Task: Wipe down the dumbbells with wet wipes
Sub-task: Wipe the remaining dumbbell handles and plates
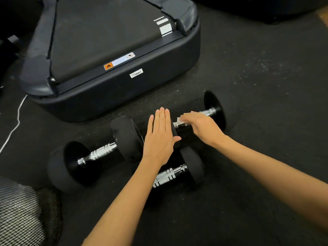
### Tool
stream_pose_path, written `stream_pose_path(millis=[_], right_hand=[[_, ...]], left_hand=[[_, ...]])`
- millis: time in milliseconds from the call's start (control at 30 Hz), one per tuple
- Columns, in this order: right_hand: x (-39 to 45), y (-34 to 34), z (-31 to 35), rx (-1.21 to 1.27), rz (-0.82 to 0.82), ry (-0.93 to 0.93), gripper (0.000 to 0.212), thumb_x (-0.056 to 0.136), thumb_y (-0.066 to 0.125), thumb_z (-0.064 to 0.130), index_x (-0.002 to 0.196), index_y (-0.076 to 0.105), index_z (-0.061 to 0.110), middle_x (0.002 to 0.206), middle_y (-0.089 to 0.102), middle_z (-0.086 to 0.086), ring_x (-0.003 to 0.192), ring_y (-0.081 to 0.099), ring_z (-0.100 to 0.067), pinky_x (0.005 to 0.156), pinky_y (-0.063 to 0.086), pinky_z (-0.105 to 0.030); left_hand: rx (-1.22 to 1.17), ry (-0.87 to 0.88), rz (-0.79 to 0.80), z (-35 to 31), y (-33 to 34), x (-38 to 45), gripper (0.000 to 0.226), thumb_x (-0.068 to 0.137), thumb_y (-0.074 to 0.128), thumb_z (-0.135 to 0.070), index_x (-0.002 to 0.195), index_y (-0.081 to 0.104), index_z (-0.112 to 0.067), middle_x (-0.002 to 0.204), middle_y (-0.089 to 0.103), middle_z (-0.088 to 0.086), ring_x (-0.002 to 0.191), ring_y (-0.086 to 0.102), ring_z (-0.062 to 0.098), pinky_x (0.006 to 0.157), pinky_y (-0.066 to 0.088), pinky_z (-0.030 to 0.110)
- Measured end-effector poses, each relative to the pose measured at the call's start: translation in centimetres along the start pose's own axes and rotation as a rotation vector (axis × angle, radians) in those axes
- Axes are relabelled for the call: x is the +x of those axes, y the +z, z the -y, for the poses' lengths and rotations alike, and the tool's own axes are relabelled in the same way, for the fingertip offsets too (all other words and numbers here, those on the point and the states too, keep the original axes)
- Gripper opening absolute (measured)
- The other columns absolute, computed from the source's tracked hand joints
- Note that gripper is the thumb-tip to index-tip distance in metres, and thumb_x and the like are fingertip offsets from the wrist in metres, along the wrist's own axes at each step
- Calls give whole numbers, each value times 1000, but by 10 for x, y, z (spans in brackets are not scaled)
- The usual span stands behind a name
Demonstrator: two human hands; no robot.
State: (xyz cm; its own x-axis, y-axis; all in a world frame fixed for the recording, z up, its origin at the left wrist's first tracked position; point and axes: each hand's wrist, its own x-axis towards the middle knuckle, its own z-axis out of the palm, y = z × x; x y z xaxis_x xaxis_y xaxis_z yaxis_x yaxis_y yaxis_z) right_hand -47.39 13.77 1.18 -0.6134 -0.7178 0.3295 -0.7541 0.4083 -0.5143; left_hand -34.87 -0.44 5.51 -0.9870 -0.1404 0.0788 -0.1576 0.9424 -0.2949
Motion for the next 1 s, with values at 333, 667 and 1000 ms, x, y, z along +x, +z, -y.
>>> stream_pose_path(millis=[333, 667, 1000], right_hand=[[-11, 16, -5, 37, -29, -77, 52, 78, 55, -18, 123, 64, 5, 128, 63, -11, 123, 56, -23, 112, 37, -38], [-16, 22, -12, -52, -7, -193, 60, 79, 56, -18, 132, 57, 8, 140, 54, -8, 135, 44, -23, 114, 32, -39], [-17, 29, -11, -170, -29, -294, 65, 73, 63, -18, 133, 55, 6, 140, 53, -8, 135, 44, -25, 116, 28, -39]], left_hand=[[-29, -19, 20, -3, -1, 1, 91, 96, 30, -58, 153, -6, 3, 163, -1, 22, 152, 0, 33, 124, 4, 45], [-5, -33, 24, -4, -2, 2, 89, 98, 32, -58, 154, -5, 2, 163, -1, 22, 152, 0, 32, 123, 5, 48], [14, -43, -1, -6, 1, 0, 89, 97, 33, -58, 154, 0, 1, 163, 5, 22, 152, 6, 32, 123, 7, 50]])
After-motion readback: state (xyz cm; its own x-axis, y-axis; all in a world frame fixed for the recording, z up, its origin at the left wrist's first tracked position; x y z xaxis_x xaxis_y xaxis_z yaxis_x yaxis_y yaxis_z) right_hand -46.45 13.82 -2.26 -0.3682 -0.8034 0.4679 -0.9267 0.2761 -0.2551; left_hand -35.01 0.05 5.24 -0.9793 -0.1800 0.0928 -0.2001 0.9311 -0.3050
